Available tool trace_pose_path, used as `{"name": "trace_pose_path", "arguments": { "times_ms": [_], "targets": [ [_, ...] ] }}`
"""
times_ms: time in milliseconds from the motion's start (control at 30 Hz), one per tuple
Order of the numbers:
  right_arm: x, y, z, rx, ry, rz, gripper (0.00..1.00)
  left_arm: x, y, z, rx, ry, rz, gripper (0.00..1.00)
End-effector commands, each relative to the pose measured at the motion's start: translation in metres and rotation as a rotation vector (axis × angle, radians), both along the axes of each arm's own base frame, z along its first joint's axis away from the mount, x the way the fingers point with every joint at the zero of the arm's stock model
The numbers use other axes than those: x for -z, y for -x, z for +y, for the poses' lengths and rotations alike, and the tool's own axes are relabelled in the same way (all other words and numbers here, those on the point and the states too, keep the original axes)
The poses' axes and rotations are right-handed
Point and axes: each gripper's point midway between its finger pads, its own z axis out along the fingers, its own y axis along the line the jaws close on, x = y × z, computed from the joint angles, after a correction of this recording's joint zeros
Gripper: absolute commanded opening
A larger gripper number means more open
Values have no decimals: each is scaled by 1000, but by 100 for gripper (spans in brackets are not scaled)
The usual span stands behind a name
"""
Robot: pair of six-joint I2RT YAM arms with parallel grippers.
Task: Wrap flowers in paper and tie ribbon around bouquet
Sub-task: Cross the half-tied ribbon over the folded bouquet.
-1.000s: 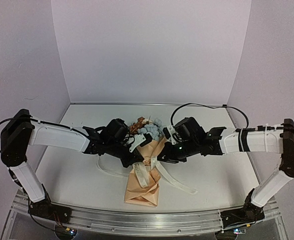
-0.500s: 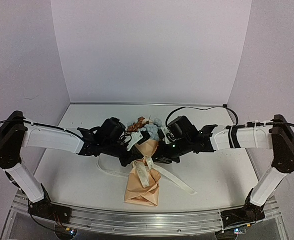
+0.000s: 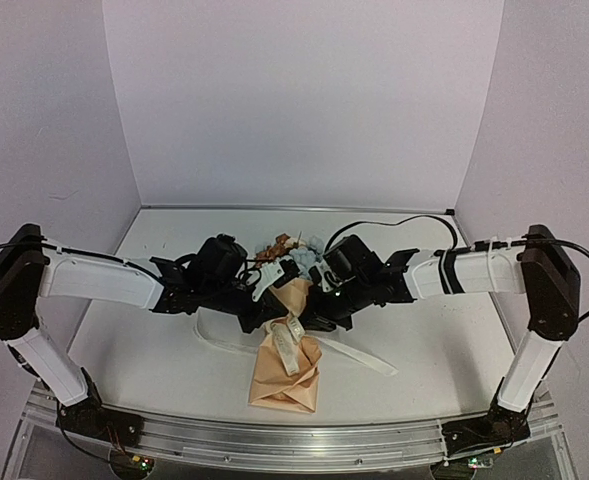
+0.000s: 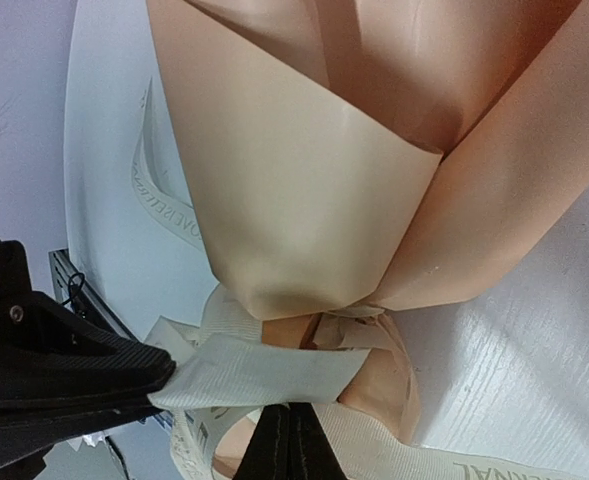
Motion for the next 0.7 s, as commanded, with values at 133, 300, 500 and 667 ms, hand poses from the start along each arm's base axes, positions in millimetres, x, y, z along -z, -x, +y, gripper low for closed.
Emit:
{"name": "trace_pose_path", "arguments": {
  "times_ms": [133, 300, 500, 667],
  "targets": [
    [1, -8, 3, 28, 47, -8, 0, -36, 11, -7, 56, 109, -28, 0],
    [0, -9, 3, 31, 62, -8, 0, -35, 24, -10, 125, 128, 1, 0],
    [-4, -2, 6, -13, 40, -10, 0, -29, 23, -10, 128, 108, 7, 0],
    [-17, 6, 8, -60, -31, -68, 0, -30, 11, -5, 67, 107, -23, 0]
  ]
}}
